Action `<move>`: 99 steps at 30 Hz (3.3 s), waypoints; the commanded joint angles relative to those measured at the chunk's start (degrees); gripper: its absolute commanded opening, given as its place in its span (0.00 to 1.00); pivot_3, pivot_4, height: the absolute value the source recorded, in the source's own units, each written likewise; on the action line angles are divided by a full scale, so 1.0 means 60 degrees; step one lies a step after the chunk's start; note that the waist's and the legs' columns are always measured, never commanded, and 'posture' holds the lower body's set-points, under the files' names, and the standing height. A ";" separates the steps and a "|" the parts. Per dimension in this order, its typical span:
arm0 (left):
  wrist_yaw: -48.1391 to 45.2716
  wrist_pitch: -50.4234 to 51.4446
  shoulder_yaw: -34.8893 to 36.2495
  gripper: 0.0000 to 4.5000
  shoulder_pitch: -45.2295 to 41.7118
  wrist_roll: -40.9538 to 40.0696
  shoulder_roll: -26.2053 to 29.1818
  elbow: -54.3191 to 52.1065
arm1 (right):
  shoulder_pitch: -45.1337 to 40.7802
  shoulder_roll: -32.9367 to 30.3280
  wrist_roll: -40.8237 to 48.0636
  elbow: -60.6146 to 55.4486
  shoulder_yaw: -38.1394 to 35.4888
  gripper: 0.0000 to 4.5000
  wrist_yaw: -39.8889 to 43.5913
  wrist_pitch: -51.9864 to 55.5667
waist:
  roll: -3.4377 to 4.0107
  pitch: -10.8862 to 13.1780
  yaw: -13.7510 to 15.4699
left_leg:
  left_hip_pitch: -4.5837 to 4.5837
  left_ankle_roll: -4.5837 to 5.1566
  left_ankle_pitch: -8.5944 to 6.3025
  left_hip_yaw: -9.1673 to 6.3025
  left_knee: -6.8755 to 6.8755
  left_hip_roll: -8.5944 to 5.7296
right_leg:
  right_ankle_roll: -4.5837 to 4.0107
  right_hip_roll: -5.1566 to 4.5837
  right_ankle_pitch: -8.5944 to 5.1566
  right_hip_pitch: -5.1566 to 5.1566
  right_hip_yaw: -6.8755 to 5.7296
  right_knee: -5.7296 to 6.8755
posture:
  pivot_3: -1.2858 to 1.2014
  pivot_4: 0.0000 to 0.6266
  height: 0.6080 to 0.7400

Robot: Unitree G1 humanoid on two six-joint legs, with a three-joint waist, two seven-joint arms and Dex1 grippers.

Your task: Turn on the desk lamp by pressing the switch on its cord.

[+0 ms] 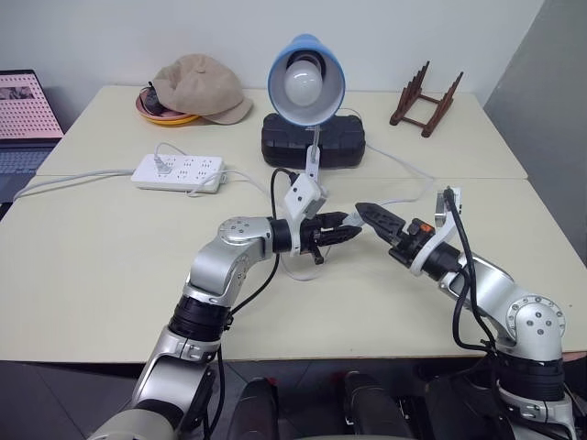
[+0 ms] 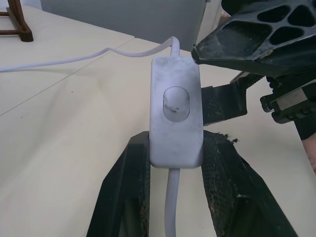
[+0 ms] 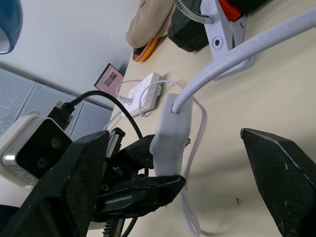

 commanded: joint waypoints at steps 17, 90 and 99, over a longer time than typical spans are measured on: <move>0.0005 -0.0079 0.0028 0.25 -0.0124 -0.0291 -0.0058 -0.0358 | -0.0169 0.0045 -0.0397 -0.0018 0.0354 0.68 -0.0026 -0.0202 | 0.0000 0.0000 0.0003 | -0.0001 0.0000 0.0000 0.0000 -0.0001 0.0000 | -0.0001 0.0000 -0.0001 0.0000 0.0000 -0.0002 | 0.52 0.24 1.00; -0.2730 -0.1626 0.0596 0.89 -0.0753 0.0531 0.3045 0.1459 | 0.2087 -0.5629 -1.1393 -0.1554 0.1189 1.00 0.9464 -0.4569 | 0.0024 0.0010 -0.0088 | 0.0013 -0.0001 -0.0001 0.0014 -0.0045 -0.0001 | 0.0002 -0.0003 -0.0003 -0.0008 0.0000 -0.0031 | 0.52 0.24 1.00; -0.2417 0.1058 0.3305 0.99 0.2041 -0.0906 0.6156 -0.1814 | 0.1862 -0.5880 -1.0873 -0.0661 0.0244 1.00 1.1156 -0.4504 | 0.0017 0.0019 -0.0040 | 0.0015 -0.0002 0.0000 0.0008 -0.0048 0.0004 | -0.0037 -0.0008 -0.0026 -0.0006 -0.0011 -0.0022 | 0.52 0.24 1.00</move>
